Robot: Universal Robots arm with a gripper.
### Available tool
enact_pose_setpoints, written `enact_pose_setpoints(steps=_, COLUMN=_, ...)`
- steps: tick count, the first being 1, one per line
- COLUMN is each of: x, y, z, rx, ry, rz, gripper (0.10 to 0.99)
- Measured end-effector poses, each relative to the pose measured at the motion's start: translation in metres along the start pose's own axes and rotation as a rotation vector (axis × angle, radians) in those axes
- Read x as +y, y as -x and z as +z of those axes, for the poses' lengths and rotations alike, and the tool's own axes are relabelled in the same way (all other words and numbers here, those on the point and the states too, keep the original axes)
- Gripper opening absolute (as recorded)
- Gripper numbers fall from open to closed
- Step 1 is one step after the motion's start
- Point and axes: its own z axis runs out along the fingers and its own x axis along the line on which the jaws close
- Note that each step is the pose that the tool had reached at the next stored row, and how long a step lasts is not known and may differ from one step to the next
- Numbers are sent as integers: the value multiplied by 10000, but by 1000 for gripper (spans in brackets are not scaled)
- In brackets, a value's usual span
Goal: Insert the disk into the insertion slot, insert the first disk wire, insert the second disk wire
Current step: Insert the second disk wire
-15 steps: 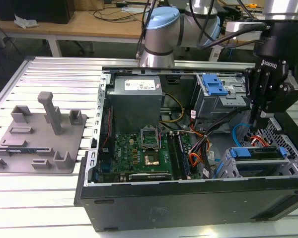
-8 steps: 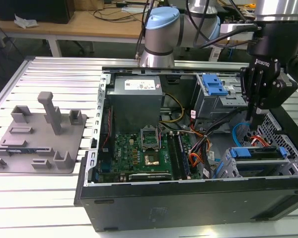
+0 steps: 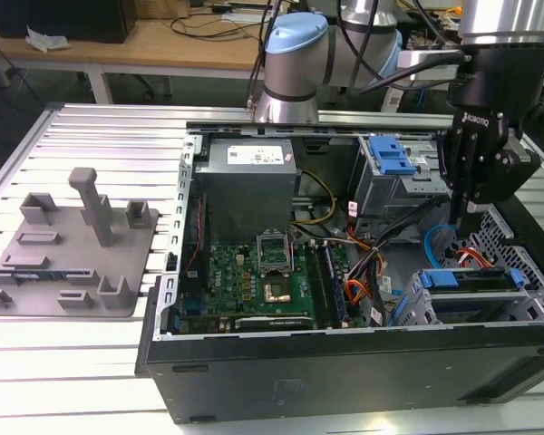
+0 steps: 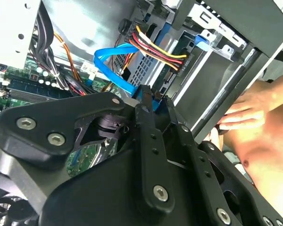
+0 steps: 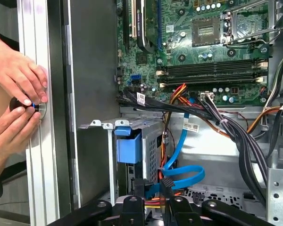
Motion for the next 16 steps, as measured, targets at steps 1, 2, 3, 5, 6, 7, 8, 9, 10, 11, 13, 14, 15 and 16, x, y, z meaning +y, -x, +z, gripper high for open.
enact_pose_setpoints(steps=1, x=1, y=-2, z=2, rx=-1, ry=0, rz=1, gripper=271)
enact_pose_setpoints(steps=2, x=1, y=-3, z=2, rx=0, ry=0, rz=1, gripper=271)
enact_pose_setpoints(steps=3, x=1, y=-4, z=3, rx=0, ry=0, rz=1, gripper=271)
enact_pose_setpoints(steps=5, x=1, y=-6, z=4, rx=-1, ry=3, rz=9, gripper=271)
enact_pose_setpoints(steps=6, x=2, y=-8, z=5, rx=0, ry=6, rz=17, gripper=271)
enact_pose_setpoints(steps=7, x=2, y=-8, z=6, rx=0, ry=9, rz=23, gripper=271)
enact_pose_setpoints(steps=8, x=1, y=-9, z=6, rx=1, ry=13, rz=33, gripper=271)
enact_pose_setpoints(steps=9, x=1, y=-11, z=7, rx=3, ry=18, rz=43, gripper=271)
enact_pose_setpoints(steps=10, x=1, y=-11, z=7, rx=3, ry=23, rz=56, gripper=271)
enact_pose_setpoints(steps=11, x=1, y=-11, z=7, rx=4, ry=27, rz=66, gripper=271)
enact_pose_setpoints(steps=13, x=1, y=-11, z=8, rx=7, ry=46, rz=113, gripper=271)
enact_pose_setpoints(steps=14, x=1, y=-11, z=8, rx=8, ry=51, rz=126, gripper=271)
enact_pose_setpoints(steps=15, x=1, y=-11, z=10, rx=9, ry=62, rz=152, gripper=271)
enact_pose_setpoints(steps=16, x=1, y=-10, z=11, rx=11, ry=71, rz=175, gripper=188)
